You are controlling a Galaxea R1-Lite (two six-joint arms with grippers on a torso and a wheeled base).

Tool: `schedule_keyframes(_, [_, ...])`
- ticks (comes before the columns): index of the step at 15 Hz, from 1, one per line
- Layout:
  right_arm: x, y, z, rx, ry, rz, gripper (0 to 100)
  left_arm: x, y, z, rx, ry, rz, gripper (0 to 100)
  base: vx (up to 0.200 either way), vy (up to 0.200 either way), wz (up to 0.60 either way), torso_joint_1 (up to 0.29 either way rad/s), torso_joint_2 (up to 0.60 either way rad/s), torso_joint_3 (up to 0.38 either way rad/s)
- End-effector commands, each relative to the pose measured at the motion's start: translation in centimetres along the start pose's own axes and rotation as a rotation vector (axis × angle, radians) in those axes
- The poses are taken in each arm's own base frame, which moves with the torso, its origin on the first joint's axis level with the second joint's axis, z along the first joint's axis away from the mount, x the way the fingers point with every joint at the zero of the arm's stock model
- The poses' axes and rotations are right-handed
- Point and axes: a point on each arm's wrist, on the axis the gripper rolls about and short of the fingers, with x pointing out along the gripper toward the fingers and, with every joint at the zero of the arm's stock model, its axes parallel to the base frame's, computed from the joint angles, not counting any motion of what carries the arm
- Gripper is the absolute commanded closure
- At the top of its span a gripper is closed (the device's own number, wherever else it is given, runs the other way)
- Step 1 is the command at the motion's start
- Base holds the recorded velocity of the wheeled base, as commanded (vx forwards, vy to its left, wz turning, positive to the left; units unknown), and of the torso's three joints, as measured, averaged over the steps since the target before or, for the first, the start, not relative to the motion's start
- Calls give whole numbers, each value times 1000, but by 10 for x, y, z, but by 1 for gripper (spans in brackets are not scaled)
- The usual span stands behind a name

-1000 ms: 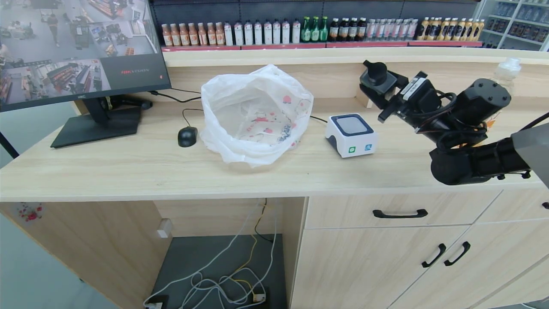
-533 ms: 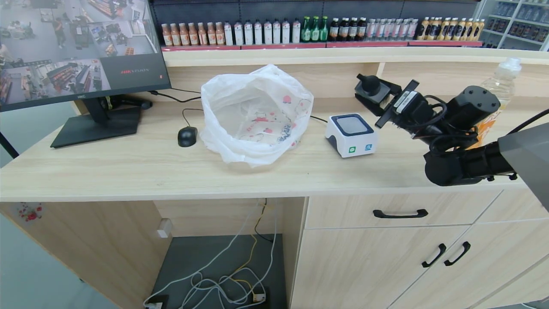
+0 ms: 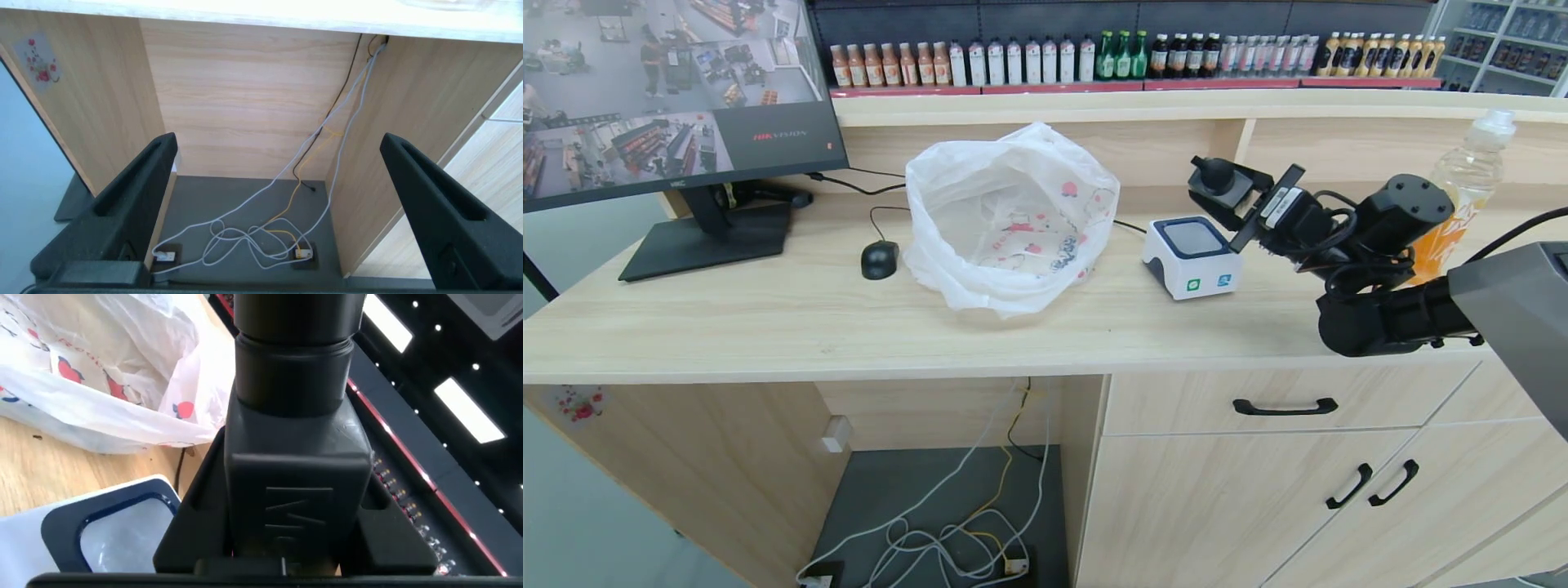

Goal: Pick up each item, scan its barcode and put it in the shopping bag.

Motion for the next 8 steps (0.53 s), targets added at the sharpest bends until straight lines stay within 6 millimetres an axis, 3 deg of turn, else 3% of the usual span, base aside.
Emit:
schedule_keyframes(1, [3,3,3,4,-9,5,100,0,0,0,0,0,0,0,0,0,0,0,0,0])
schedule_keyframes(8, [5,21,3,32,-14,47,100,0,0,0,0,0,-2,0,0,0,0,0,0,0])
